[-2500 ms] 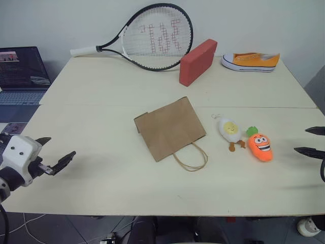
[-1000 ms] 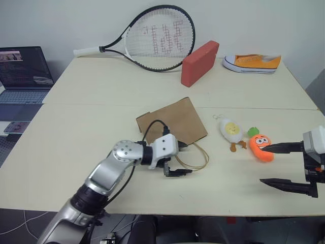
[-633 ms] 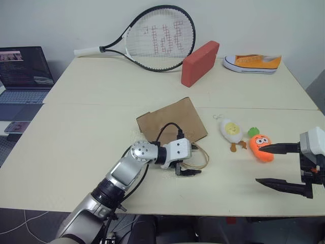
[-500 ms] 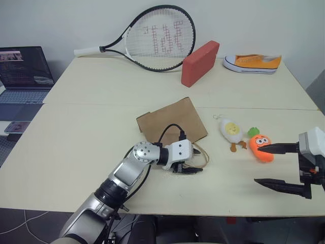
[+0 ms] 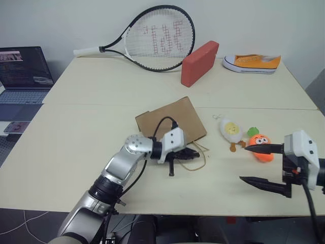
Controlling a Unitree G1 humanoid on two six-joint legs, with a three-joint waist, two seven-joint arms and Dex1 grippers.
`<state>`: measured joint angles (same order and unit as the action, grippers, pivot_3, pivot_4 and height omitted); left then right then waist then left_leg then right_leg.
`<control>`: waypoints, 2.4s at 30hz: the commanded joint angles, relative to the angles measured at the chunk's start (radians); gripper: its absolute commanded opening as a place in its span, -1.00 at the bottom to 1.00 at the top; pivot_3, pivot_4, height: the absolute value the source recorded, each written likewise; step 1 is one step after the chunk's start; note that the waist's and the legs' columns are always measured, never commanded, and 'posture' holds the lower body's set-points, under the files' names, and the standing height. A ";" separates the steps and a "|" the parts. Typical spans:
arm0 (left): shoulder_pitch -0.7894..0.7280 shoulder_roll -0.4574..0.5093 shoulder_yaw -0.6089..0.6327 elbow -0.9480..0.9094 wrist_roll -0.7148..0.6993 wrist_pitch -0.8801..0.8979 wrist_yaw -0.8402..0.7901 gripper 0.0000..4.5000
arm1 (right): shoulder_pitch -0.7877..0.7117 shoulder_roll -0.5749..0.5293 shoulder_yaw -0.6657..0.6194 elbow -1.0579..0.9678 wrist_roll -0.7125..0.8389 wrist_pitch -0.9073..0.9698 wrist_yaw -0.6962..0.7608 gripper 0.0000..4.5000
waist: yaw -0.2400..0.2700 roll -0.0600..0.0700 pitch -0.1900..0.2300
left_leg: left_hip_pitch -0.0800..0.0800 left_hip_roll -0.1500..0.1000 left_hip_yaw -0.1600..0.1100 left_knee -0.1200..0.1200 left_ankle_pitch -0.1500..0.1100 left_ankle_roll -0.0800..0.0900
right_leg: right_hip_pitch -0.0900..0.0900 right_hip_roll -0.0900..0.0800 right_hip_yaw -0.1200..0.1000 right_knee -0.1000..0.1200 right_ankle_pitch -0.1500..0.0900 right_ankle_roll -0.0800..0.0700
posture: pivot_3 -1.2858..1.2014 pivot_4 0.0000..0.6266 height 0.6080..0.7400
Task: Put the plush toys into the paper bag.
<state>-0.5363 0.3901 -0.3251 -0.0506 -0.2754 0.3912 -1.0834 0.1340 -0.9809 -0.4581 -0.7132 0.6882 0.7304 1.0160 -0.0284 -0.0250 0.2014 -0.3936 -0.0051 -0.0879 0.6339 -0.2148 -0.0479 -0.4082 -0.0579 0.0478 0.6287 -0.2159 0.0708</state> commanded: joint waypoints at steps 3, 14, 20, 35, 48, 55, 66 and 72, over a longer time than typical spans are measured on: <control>-0.084 0.039 0.197 -0.065 -0.233 0.194 -0.029 -1.00 | -0.118 0.137 0.207 -0.012 -0.038 -0.036 -0.168 0.59 | -0.004 0.000 0.000 | 0.000 0.001 -0.001 0.001 0.000 0.000 | 0.000 0.001 0.000 0.000 0.000 0.000 | 0.03 -0.52 1.00; -0.129 0.079 0.258 -0.051 -0.324 0.292 -0.029 -1.00 | -0.361 0.462 0.589 0.209 -0.265 -0.119 -0.379 -0.98 | -0.001 0.000 0.000 | -0.002 -0.001 -0.010 0.000 0.000 0.000 | 0.000 0.004 -0.002 0.001 0.006 0.000 | 0.03 -0.52 1.00; -0.140 0.054 0.272 -0.066 -0.364 0.324 0.012 -1.00 | -0.434 0.604 0.674 0.371 -0.382 -0.205 -0.464 -0.98 | -0.003 0.000 0.000 | -0.003 -0.002 -0.014 -0.002 0.000 0.000 | -0.001 0.004 -0.004 0.002 0.007 0.001 | 0.03 -0.52 1.00; -0.205 0.039 0.384 -0.023 -0.473 0.416 0.125 -1.00 | -0.534 0.889 0.694 0.791 -0.583 -0.383 -0.698 -0.98 | -0.006 0.000 0.000 | -0.002 -0.002 -0.015 -0.003 0.000 0.000 | -0.002 0.005 -0.005 0.005 0.009 0.002 | 0.03 -0.52 1.00; -0.415 0.134 0.516 0.123 -0.401 0.279 0.217 -1.00 | -0.504 0.915 0.694 0.842 -0.618 -0.392 -0.688 -0.98 | -0.007 0.000 0.000 | -0.002 -0.002 -0.016 -0.004 0.000 0.000 | -0.002 0.005 -0.005 0.006 0.009 0.002 | 0.03 -0.52 1.00; -0.400 0.119 0.457 0.114 -0.359 0.222 0.178 -1.00 | -0.532 0.897 0.682 0.839 -0.620 -0.393 -0.653 -0.98 | -0.007 0.000 0.000 | -0.002 -0.002 -0.016 -0.004 0.000 -0.001 | -0.002 0.005 -0.005 0.006 0.009 0.002 | 0.03 -0.52 1.00; -0.283 0.055 0.443 -0.066 -0.471 0.330 0.211 -1.00 | -0.683 0.960 0.621 0.866 -0.567 -0.372 -0.651 -0.98 | -0.017 0.000 0.000 | -0.002 -0.002 -0.016 -0.004 0.000 0.000 | -0.004 0.005 -0.005 0.008 0.009 0.001 | 0.03 -0.52 1.00; -0.242 0.042 0.434 -0.126 -0.503 0.366 0.237 -1.00 | -0.693 0.961 0.637 0.870 -0.585 -0.333 -0.640 -0.98 | -0.021 0.000 0.000 | -0.001 -0.002 -0.017 -0.004 0.000 0.000 | -0.005 0.005 -0.005 0.014 0.006 -0.002 | 0.03 -0.52 1.00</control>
<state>-0.7710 0.4361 0.0953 -0.1282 -0.7475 0.7539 -0.8559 -0.5594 -0.0173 0.1804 0.1768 0.1006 0.3893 0.3702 -0.0497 -0.0247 0.2011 -0.3950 -0.0071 -0.1051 0.6300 -0.2146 -0.0484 -0.4133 -0.0527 0.0425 0.6427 -0.2096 0.0688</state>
